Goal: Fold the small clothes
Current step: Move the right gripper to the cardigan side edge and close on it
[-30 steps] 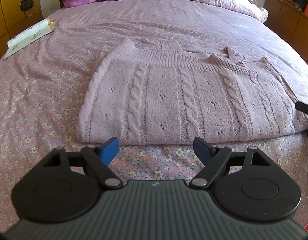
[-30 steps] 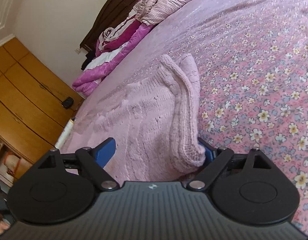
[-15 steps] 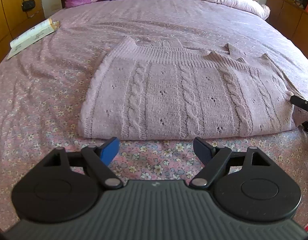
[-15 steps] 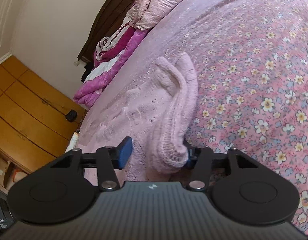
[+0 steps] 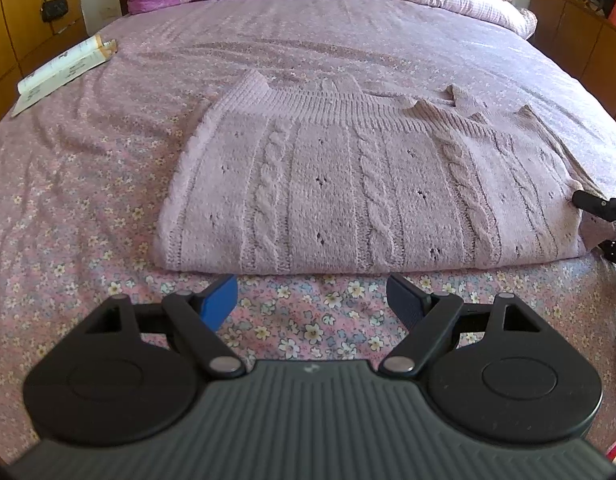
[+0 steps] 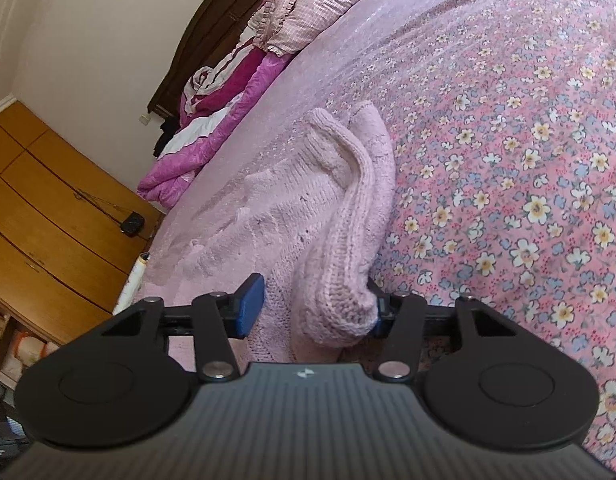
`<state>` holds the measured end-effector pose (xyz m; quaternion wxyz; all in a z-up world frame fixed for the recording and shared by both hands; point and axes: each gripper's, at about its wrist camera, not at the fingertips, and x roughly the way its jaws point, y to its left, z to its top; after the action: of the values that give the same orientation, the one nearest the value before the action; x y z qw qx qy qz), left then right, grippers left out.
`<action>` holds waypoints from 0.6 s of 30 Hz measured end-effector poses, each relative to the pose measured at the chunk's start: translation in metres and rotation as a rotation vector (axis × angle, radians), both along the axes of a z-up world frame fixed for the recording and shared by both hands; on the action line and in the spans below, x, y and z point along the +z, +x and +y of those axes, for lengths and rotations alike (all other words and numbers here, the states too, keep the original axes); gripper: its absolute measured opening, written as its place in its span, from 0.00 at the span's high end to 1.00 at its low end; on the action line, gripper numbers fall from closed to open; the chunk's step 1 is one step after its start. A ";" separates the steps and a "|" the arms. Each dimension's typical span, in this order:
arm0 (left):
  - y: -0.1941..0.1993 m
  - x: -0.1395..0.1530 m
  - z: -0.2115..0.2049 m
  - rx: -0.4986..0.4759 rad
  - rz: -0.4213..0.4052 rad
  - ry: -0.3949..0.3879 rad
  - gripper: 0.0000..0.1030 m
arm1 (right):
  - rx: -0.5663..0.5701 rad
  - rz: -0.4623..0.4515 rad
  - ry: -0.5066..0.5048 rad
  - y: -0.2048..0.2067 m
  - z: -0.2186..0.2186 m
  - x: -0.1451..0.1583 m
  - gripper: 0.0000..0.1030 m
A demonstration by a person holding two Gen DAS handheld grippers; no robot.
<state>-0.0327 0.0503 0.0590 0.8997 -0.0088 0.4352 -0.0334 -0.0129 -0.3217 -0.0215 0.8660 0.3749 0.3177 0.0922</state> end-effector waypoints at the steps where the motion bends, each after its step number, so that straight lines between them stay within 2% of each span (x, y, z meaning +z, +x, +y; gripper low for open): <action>1: 0.000 0.000 0.000 0.000 0.000 0.001 0.20 | -0.004 0.003 -0.005 -0.001 0.002 0.001 0.43; 6: -0.001 0.001 0.000 0.002 0.002 0.005 0.20 | -0.016 0.007 -0.021 0.001 0.008 0.002 0.44; 18: -0.001 0.006 -0.002 -0.006 -0.007 0.019 0.20 | -0.034 0.021 -0.075 0.000 0.010 0.005 0.62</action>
<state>-0.0339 0.0487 0.0649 0.9011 0.0015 0.4324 -0.0321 -0.0131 -0.3113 -0.0167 0.8775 0.3487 0.3236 0.0615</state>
